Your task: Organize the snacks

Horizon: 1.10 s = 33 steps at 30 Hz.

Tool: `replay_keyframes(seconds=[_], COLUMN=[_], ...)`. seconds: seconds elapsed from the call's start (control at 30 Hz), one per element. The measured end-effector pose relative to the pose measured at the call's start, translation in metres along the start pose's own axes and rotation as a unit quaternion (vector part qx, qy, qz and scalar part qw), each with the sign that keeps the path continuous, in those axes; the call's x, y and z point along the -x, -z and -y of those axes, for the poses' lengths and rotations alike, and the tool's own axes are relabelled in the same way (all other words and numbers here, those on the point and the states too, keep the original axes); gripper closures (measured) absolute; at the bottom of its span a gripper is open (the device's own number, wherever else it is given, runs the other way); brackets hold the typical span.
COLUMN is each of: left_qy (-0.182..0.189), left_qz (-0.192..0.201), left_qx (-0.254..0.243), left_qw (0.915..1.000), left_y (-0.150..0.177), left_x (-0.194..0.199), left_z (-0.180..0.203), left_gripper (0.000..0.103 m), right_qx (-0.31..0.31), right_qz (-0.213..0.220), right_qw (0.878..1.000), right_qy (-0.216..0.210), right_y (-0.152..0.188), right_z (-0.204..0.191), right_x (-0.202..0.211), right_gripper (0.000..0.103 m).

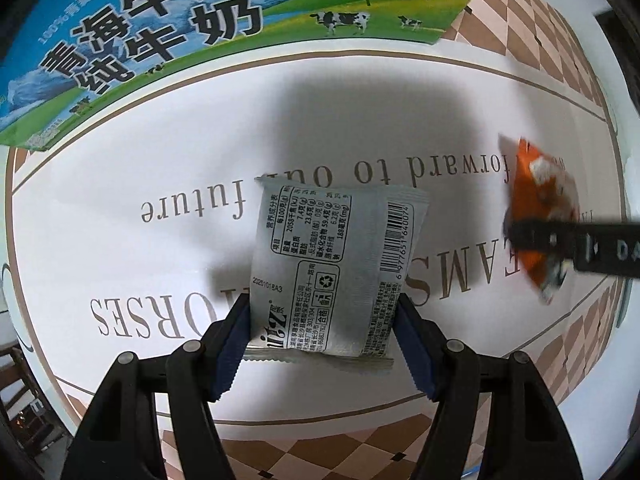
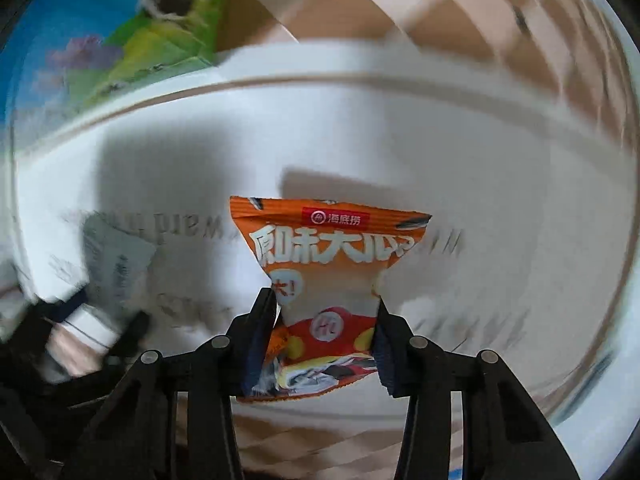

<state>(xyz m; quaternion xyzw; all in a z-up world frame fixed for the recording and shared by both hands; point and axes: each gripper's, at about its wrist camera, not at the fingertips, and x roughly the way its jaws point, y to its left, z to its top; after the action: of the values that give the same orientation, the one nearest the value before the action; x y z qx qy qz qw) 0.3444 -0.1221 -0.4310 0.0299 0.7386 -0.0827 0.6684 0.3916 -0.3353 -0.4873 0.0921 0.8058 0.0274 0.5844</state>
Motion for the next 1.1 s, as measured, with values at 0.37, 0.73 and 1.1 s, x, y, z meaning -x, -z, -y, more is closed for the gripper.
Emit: replay_keyframes(seconds=[0.37,0.73,1.1], left_qy=[-0.012,0.020,0.102], left_qz=[0.017,0.030,0.139], left_qx=[-0.045,-0.008,0.015], left_qw=[0.9988,0.9993,0.9850], left_y=[-0.017,-0.010,-0.011], left_x=[0.009,0.030,0.198], left_z=[0.020,-0.004,-0.054], left_gripper=[0.032,0.034,0.034], right_qx=[-0.062,-0.034,0.037], right_qz=[0.047,0.062,0.160], right_qw=[0.997,0.996,0.985], right_qy=[-0.030,0.053,-0.052], right_y=[0.013,0.042,0.098], right_z=[0.020,-0.010,-0.059], right_x=[0.027,0.012,0.150], right_gripper=[0.020,0.066,0.068])
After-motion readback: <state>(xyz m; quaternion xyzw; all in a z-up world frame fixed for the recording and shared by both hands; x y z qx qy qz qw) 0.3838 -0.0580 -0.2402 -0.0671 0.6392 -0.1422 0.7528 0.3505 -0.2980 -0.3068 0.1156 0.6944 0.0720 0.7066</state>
